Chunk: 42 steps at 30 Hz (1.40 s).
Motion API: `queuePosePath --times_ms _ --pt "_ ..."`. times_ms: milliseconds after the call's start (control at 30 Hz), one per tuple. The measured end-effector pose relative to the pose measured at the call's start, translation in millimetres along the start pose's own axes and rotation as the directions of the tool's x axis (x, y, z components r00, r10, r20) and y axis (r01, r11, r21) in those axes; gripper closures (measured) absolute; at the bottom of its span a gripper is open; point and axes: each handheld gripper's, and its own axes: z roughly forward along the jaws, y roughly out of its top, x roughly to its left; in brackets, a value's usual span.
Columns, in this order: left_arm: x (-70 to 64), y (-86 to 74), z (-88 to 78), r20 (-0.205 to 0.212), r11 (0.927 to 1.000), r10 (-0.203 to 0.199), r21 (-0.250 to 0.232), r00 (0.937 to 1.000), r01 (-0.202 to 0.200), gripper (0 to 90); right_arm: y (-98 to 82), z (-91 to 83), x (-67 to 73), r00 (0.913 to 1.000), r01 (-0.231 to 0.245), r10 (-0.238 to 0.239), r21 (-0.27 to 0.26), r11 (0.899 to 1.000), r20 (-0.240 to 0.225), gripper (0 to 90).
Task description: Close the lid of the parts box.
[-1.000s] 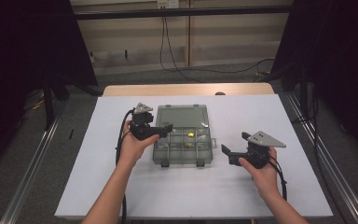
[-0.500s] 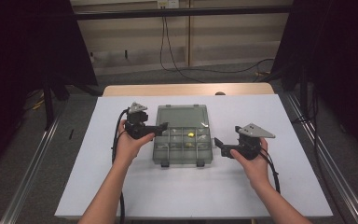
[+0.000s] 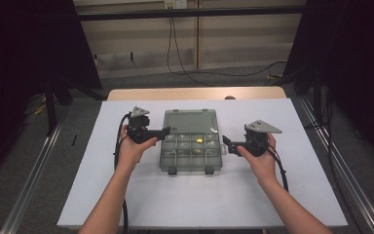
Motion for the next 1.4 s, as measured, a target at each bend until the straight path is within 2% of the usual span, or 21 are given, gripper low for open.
queuePosePath --times_ms 133,233,367,600,867,967,1167,1400 --pt "3.5 -0.8 2.0 -0.018 1.0000 0.005 0.001 0.9998 -0.005 8.1 3.5 5.2 -0.8 0.9999 -0.010 0.010 0.001 1.000 0.009 3.3" --pt "6.8 -1.6 3.5 -0.035 1.0000 -0.001 0.009 0.9994 0.001 8.2 5.6 9.2 0.6 0.9997 0.015 -0.015 0.011 1.000 0.019 3.9" --pt "11.2 -2.1 5.6 -0.052 0.9998 -0.002 0.021 0.9986 0.003 8.1 8.5 15.3 -1.1 0.9996 -0.008 0.008 0.006 1.000 0.028 3.9" --pt "17.5 -0.5 9.9 -0.068 0.9997 -0.017 0.016 0.9976 0.018 8.2 14.3 30.4 -6.5 0.9967 -0.009 0.007 0.030 1.000 0.081 3.5" --pt "24.4 0.9 14.2 -0.082 0.9993 -0.025 0.026 0.9963 0.028 8.3 22.4 44.2 -9.0 0.9959 -0.026 0.022 0.047 0.999 0.088 3.9" --pt "27.9 2.1 14.4 -0.092 0.9993 -0.034 0.015 0.9952 0.036 8.3 25.7 46.8 -10.3 0.9948 -0.009 0.004 0.047 0.999 0.102 4.3" --pt "33.0 1.6 19.5 -0.101 0.9987 -0.043 0.022 0.9939 0.046 8.3 27.9 54.7 -13.3 0.9945 -0.023 0.016 0.064 0.998 0.104 3.7" --pt "39.3 2.4 29.1 -0.112 0.9979 -0.056 0.028 0.9922 0.059 7.9 30.1 65.1 -17.0 0.9930 -0.051 0.045 0.056 0.997 0.110 3.8"
